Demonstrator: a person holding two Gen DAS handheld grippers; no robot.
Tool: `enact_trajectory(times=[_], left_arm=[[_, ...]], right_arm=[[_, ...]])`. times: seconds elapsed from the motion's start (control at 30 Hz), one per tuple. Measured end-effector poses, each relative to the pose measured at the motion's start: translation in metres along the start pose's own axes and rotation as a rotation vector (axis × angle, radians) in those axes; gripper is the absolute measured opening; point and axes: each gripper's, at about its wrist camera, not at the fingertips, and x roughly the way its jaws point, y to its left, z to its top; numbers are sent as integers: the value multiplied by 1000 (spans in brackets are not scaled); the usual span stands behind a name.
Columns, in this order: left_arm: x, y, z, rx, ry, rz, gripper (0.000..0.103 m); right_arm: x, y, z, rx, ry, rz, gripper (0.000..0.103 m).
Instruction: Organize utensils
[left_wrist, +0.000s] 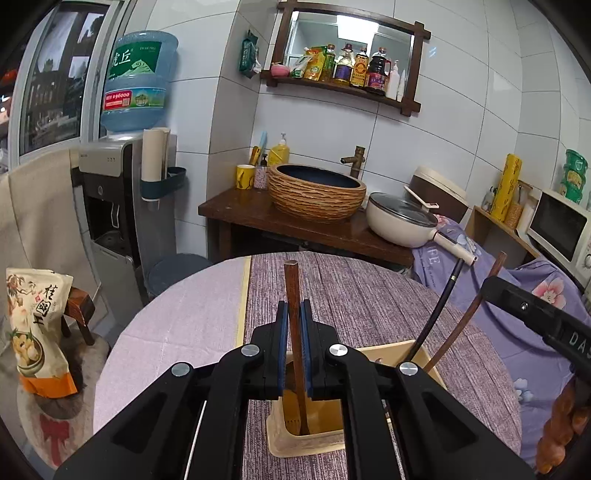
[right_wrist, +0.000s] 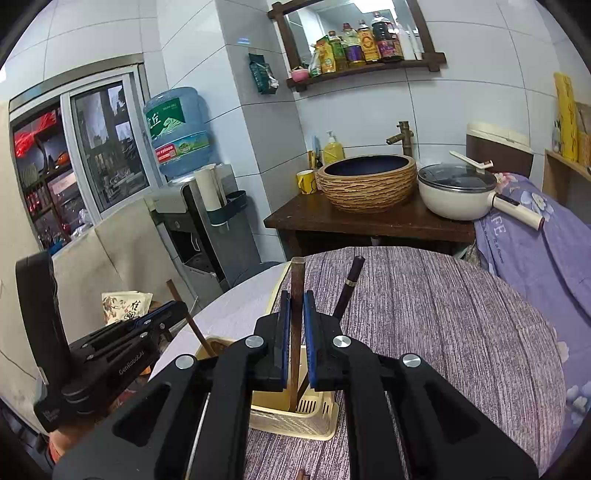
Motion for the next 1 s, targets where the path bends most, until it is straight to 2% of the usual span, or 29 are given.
enact_trajectory(times=[0.1, 0.13, 0.17, 0.2, 0.23, 0.27, 0.3, 0.53, 0.67, 0.87, 1.0], left_arm=[[1, 1, 0, -10, 4, 0, 10], [2, 1, 0, -11, 5, -3, 22], [1, 2, -1, -13, -1, -3, 39], [-2, 3, -2, -21, -16, 3, 47], [-6, 5, -4, -32, -37, 4, 57], [-10, 6, -6, -39, -53, 0, 59], [-13, 7, -8, -42, -62, -4, 61], [-40, 6, -34, 3, -88, 23, 83], [-44, 9, -59, 35, -36, 44, 86], [-36, 22, -109, 54, 104, 80, 86], [-29, 31, -141, 48, 202, 77, 78]], right_arm=[[2, -5, -2, 5, -12, -11, 8], [3, -5, -2, 0, -10, -14, 8], [3, -5, -4, -7, -7, -19, 9], [2, -5, -6, -18, -12, -32, 13], [0, -4, -8, -28, -22, -45, 25], [-2, -4, -10, -34, -35, -51, 35], [-6, -4, -14, -34, -56, -54, 51], [-25, 1, -45, -107, -60, -107, 53], [-27, 4, -74, -147, 13, -122, 53], [-20, -1, -130, -162, 152, -138, 53], [-17, -4, -170, -179, 228, -167, 53]])
